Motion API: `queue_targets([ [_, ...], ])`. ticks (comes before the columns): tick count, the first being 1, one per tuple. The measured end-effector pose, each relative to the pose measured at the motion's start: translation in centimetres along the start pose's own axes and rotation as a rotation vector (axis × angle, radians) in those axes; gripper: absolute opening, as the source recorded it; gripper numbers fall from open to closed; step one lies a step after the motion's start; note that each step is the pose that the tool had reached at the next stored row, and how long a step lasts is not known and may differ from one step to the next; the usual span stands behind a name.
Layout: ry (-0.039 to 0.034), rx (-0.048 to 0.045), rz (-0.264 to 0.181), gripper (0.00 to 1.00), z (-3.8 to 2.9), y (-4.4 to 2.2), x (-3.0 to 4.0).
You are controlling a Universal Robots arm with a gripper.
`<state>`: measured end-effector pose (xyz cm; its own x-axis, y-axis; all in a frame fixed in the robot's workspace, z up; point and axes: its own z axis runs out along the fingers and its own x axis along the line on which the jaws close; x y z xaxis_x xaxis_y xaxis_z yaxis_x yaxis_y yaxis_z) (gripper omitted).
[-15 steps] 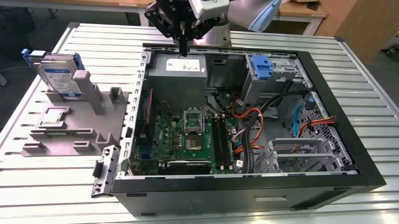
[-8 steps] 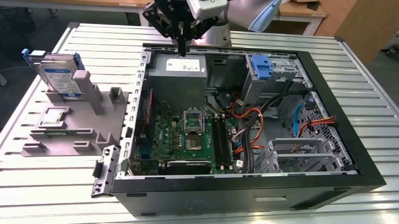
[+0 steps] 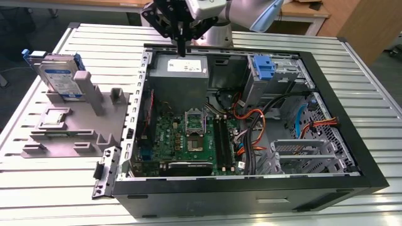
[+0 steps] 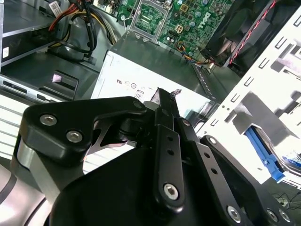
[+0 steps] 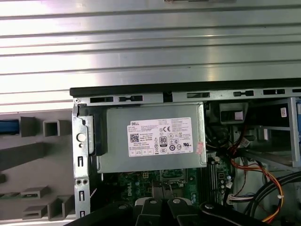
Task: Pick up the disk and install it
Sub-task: 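Reach for the disk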
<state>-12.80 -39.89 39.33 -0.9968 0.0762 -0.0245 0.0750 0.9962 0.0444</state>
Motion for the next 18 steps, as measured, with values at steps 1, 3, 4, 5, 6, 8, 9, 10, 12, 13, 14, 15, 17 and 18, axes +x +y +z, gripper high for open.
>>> queue_targets([
  [1,0.0,-0.0001,0.0,0.1,0.0,0.0,0.04],
  [3,0.0,0.0,0.0,0.1,0.0,0.0,0.04],
  [4,0.0,0.0001,0.0,0.1,0.0,0.0,0.05],
  [5,0.0,0.0,0.0,0.1,0.0,0.0,0.05],
  [6,-0.0001,-0.0001,0.0,0.1,0.0,-0.01,0.07],
  [8,0.0,0.0,0.0,0.1,0.0,-0.02,0.19],
  [9,0.0,0.0,0.0,0.1,0.01,-0.02,0.27],
  [10,0.0,0.0,0.0,0.1,0.01,-0.03,0.35],
  [12,-0.0001,0.0,0.0,0.1,0.03,-0.04,0.52],
  [13,0.0001,0.0002,0.0,0.1,0.02,-0.05,0.66],
  [14,0.0,0.0,0.0,0.1,0.03,-0.07,0.85],
  [15,0.0,0.0,0.0,0.1,0.03,-0.08,1.03],
  [17,0.0001,0.0001,0.0,0.1,0.02,-0.1,1.26],
  [18,-0.0001,0.0,0.0,0.1,0.02,-0.1,1.34],
])
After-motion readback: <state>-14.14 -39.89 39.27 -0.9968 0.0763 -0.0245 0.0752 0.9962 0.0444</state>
